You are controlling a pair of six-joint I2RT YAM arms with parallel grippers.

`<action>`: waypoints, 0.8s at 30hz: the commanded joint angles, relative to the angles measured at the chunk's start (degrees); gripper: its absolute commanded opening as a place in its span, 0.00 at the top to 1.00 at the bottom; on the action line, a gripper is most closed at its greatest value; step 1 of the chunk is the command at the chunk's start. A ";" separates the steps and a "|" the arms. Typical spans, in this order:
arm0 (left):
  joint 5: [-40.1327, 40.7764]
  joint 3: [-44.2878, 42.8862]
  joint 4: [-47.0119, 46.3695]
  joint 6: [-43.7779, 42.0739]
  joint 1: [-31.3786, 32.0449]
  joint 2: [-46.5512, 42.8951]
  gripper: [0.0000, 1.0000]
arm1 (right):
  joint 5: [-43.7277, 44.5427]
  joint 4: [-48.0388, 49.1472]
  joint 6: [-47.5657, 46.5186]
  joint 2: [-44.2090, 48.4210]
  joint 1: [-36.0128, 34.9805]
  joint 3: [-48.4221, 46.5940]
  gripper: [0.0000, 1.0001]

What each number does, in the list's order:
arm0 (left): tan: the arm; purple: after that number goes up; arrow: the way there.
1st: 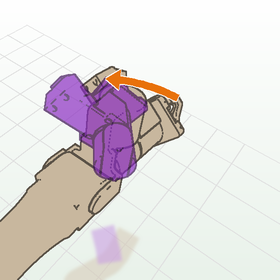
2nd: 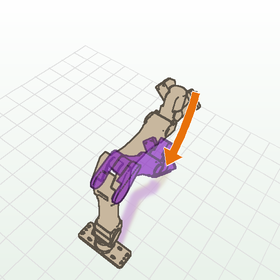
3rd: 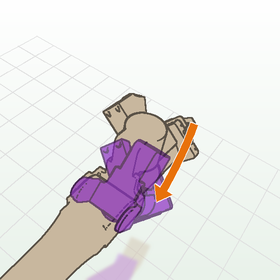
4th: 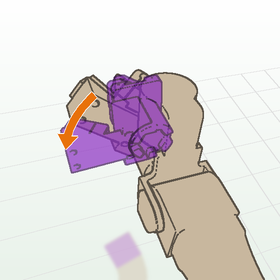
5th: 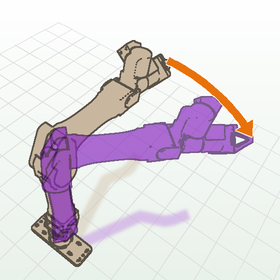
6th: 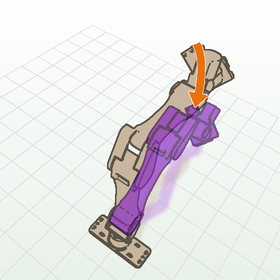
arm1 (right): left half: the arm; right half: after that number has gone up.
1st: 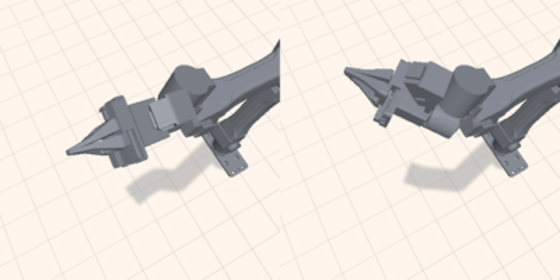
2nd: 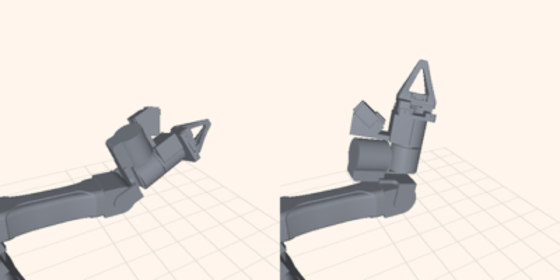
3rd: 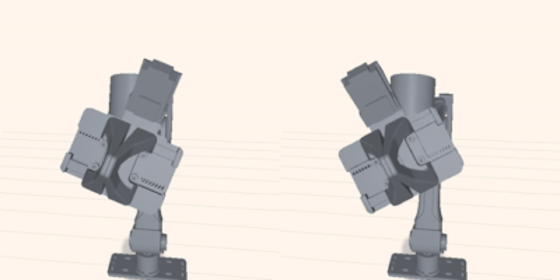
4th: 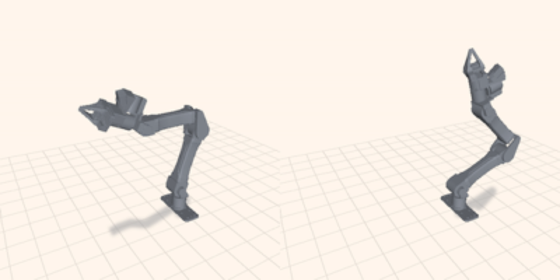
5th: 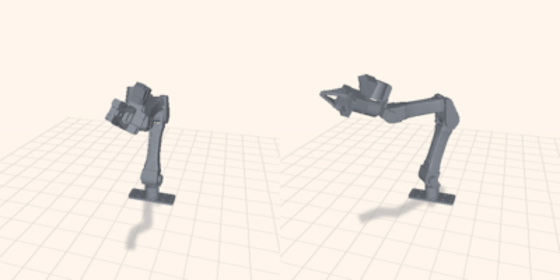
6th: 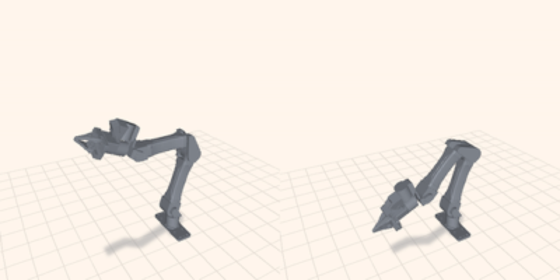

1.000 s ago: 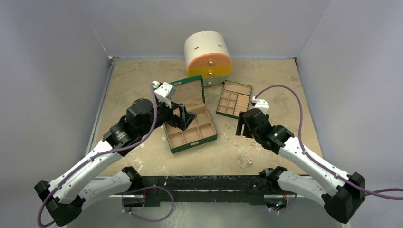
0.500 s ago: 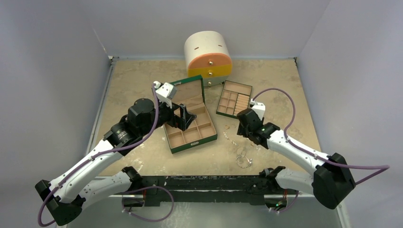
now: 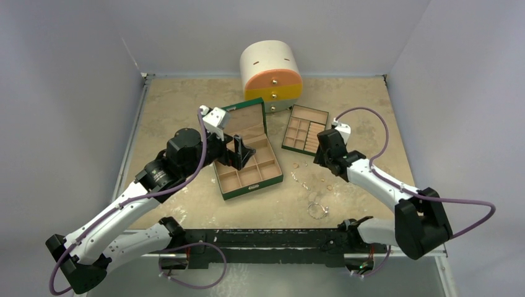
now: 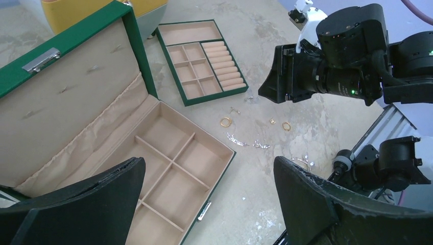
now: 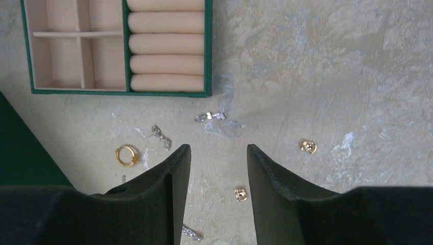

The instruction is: Organize the mixed jewelry

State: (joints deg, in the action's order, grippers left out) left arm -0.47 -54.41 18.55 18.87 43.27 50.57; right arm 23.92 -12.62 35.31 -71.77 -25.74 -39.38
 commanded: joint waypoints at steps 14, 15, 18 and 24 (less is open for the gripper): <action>4.20 -0.52 -0.62 -0.20 0.20 -1.32 0.03 | -7.35 7.49 -0.07 -7.02 1.22 -10.59 0.54; 4.32 -0.51 -0.69 -0.23 0.20 -1.48 0.03 | -7.28 7.40 -0.79 -6.31 1.17 -10.53 0.54; 4.45 -0.47 -0.76 -0.15 0.17 -1.61 0.03 | -10.11 5.92 -1.40 -3.22 0.96 -8.72 0.55; 4.36 -0.52 -0.72 -0.06 0.23 -1.36 0.03 | -7.10 -5.39 0.85 3.47 -5.20 -6.73 0.55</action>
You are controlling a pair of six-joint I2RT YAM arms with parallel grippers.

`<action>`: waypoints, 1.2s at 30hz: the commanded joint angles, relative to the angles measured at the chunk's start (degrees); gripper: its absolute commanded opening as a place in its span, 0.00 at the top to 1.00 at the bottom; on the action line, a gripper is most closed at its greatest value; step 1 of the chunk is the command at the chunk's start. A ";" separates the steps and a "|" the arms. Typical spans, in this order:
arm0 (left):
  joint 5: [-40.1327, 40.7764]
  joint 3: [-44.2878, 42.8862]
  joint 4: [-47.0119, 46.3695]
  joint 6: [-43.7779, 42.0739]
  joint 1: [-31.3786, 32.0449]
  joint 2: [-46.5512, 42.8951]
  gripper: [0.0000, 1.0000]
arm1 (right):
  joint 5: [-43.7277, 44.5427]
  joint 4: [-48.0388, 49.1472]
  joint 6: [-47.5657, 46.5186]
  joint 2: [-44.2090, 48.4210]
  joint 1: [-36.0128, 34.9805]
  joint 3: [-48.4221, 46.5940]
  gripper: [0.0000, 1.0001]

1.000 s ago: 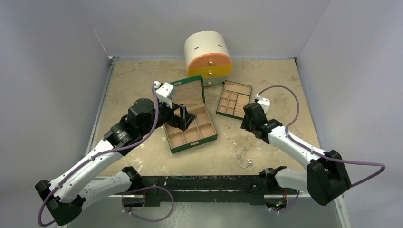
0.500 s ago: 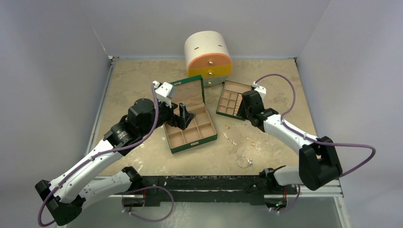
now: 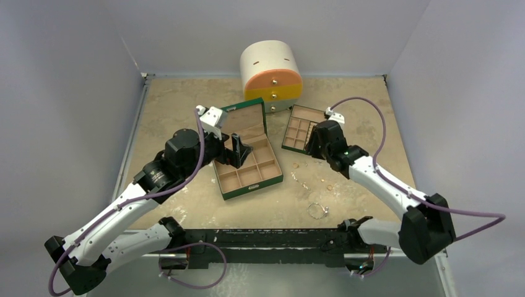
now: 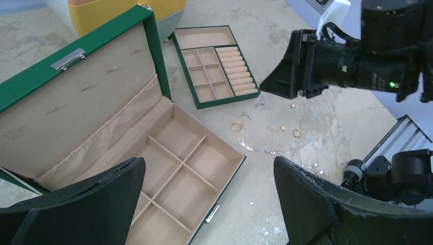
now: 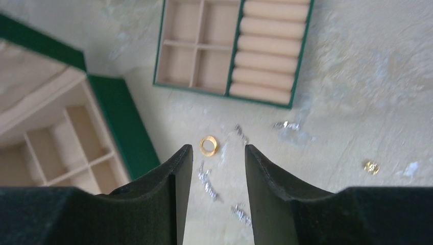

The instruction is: Organize the mixed jewelry

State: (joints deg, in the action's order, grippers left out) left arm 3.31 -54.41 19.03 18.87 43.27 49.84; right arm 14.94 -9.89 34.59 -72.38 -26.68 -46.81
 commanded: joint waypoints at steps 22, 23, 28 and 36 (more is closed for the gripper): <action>0.32 -0.68 -0.83 -0.32 0.13 0.26 0.03 | 1.79 -36.25 28.15 14.72 -11.22 9.32 0.57; 0.33 -0.63 -0.71 -0.37 0.10 0.21 0.03 | 1.24 -36.33 28.55 14.32 -11.25 9.51 0.57; 0.61 -0.63 -0.66 -0.50 0.07 -0.16 0.03 | 0.26 -36.92 31.20 13.02 -11.35 10.90 0.57; 0.63 -0.74 -0.44 -0.59 0.11 -0.36 0.03 | -1.14 -37.19 34.83 11.97 -11.30 14.00 0.55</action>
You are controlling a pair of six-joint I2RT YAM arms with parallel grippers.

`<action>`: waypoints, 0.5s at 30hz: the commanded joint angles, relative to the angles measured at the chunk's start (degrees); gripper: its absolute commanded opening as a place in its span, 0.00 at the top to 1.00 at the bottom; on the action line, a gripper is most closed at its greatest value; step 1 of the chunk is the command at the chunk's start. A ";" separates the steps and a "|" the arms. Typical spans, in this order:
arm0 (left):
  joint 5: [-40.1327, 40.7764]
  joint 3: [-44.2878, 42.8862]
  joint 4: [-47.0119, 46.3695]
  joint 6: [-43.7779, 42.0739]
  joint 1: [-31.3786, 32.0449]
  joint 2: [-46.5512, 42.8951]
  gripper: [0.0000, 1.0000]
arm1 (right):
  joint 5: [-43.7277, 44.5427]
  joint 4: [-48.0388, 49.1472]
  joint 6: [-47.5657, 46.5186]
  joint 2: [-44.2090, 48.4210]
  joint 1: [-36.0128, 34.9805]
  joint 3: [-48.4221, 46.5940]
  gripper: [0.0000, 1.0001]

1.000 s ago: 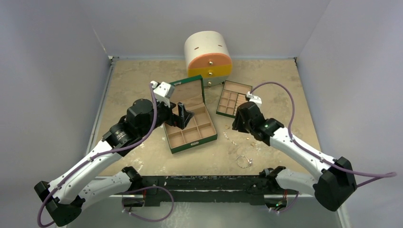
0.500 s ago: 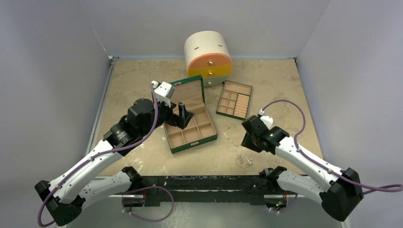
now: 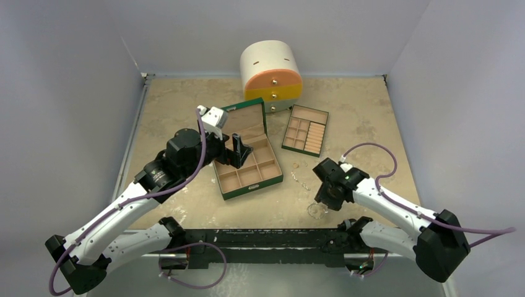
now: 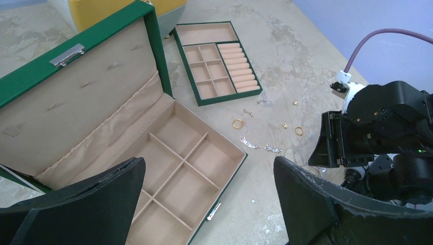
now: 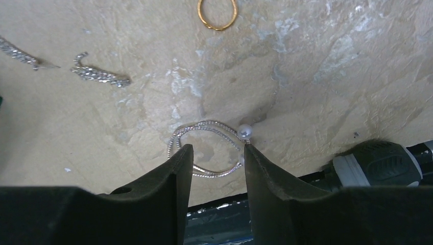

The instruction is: Organize the mixed jewelry

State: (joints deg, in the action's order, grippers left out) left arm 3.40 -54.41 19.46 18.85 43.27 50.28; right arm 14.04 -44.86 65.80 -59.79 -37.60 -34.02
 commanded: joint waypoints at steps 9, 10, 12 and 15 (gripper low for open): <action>0.53 -0.71 -0.84 -0.66 0.15 -0.82 0.03 | -1.72 0.88 3.60 -2.12 -0.39 3.36 0.55; 0.50 -0.74 -0.83 -0.66 0.16 -0.80 0.03 | -1.96 1.01 3.53 -2.17 -0.42 3.57 0.54; 0.39 -0.76 -0.88 -0.66 0.12 -0.66 0.03 | -2.12 0.77 3.47 -2.05 -0.41 3.88 0.54; 0.40 -0.77 -0.86 -0.66 0.09 -0.62 0.03 | -2.32 0.77 3.16 -1.68 -0.40 4.05 0.55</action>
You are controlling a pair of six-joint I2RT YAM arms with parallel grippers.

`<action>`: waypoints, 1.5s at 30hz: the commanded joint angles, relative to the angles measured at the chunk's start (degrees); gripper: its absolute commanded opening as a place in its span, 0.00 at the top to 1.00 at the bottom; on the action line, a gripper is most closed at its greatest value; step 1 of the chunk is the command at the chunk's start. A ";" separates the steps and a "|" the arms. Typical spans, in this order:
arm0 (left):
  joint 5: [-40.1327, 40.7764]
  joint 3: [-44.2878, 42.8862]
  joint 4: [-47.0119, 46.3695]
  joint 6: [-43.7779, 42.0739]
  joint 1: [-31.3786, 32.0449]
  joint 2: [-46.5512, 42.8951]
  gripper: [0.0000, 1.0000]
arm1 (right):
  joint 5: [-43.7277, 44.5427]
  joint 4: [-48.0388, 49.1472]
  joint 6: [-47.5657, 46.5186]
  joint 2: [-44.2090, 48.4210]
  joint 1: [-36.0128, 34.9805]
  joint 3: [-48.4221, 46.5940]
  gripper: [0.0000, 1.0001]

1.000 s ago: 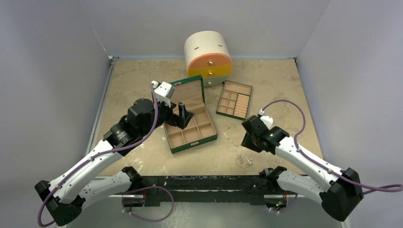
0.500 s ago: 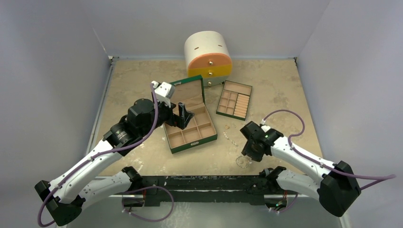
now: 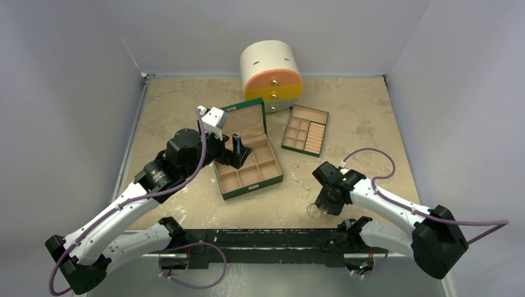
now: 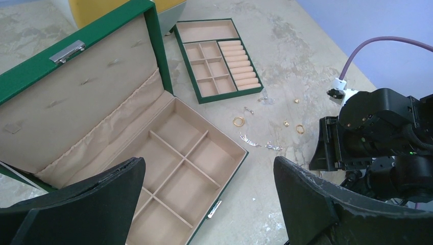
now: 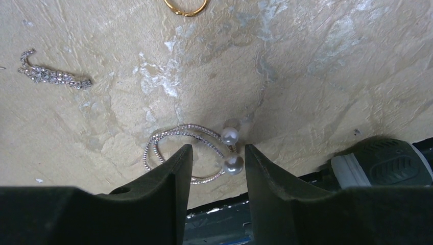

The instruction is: Organize the mixed jewelry

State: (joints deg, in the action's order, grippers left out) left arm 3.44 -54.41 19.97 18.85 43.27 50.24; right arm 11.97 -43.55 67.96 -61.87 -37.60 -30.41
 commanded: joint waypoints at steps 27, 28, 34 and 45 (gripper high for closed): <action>0.16 -0.93 -1.13 -0.75 0.15 -0.67 0.03 | -4.58 0.88 -4.16 0.13 -0.92 -0.20 0.89; 0.17 -1.00 -1.15 -0.75 0.07 -0.67 0.03 | -4.40 0.59 -4.35 0.31 -0.89 -0.92 0.91; 0.25 -0.93 -1.17 -0.75 0.07 -0.80 0.03 | -1.95 -2.15 -7.70 1.82 -0.97 -6.75 1.00; 3.23 -0.87 -0.89 -0.75 0.07 -2.28 0.03 | 1.58 -2.47 -20.63 -2.23 -0.95 -22.39 1.00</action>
State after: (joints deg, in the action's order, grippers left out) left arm 4.75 -54.41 20.71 18.83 43.27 49.60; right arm 11.09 -46.04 54.22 -62.02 -38.24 -47.16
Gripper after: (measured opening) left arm 0.966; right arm 0.158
